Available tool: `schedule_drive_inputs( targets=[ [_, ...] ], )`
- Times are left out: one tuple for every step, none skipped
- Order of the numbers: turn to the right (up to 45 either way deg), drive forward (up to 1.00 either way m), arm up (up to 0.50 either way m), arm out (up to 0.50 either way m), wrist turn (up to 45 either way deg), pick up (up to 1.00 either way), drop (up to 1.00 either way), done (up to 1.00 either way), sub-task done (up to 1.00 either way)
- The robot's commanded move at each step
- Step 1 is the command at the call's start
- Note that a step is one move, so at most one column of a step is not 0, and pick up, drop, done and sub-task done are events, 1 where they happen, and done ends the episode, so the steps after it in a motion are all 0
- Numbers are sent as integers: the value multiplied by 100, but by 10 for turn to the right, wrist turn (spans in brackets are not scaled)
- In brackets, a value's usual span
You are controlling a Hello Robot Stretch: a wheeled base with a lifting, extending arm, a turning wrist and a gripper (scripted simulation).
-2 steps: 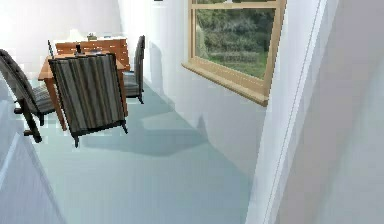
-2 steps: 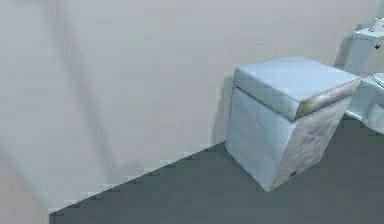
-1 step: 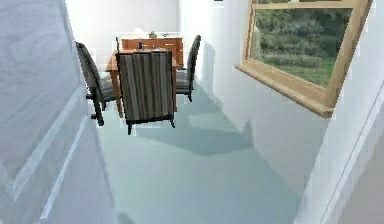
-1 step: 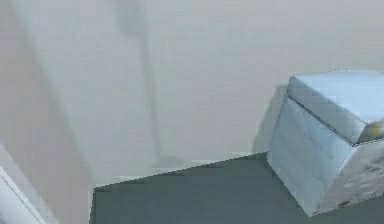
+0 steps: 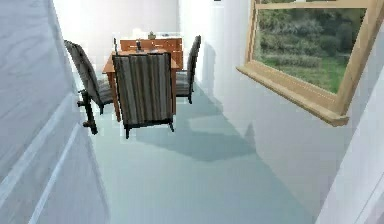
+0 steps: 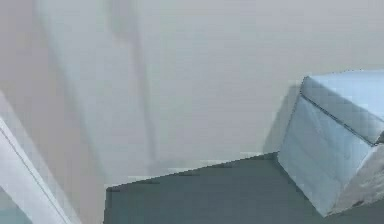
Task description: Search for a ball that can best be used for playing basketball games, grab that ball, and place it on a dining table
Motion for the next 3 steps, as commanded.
schedule_drive_inputs(
  targets=[
    [0, 100, 0, 0, 0, 0, 0, 0, 0],
    [-420, 0, 0, 0, 0, 0, 0, 0, 0],
    [0, 55, 0, 0, 0, 0, 0, 0, 0]
  ],
)
